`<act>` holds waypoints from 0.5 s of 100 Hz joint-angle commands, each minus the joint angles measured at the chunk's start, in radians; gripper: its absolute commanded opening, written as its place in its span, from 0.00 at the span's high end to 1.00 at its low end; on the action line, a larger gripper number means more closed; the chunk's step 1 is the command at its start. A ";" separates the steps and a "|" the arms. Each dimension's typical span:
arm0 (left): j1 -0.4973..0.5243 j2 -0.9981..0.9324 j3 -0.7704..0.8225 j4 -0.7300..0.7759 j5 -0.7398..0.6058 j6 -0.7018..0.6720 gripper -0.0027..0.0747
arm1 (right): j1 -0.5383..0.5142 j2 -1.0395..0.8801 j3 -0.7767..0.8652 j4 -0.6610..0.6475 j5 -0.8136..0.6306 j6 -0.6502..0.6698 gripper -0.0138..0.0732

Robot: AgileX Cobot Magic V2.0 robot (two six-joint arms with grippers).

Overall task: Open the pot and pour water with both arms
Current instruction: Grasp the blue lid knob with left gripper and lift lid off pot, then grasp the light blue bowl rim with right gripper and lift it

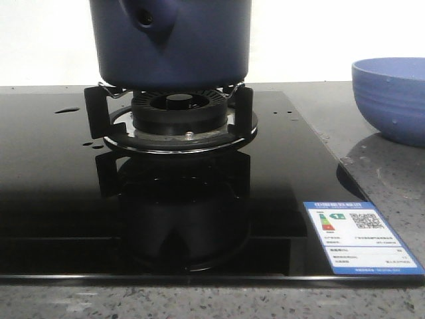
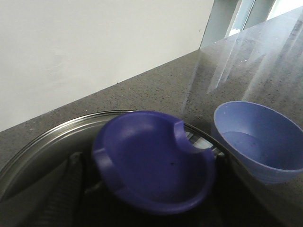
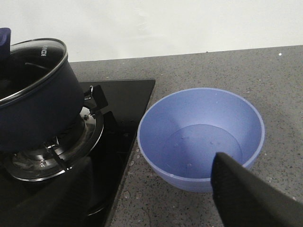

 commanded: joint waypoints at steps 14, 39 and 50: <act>-0.010 -0.021 -0.041 -0.046 0.007 0.002 0.42 | 0.000 0.015 -0.038 0.003 -0.066 -0.009 0.30; -0.010 -0.021 -0.041 -0.046 0.014 0.002 0.48 | 0.000 0.015 -0.038 0.003 -0.055 -0.009 0.30; -0.005 -0.034 -0.046 -0.046 0.014 0.002 0.48 | 0.000 0.023 -0.039 -0.004 -0.036 -0.009 0.30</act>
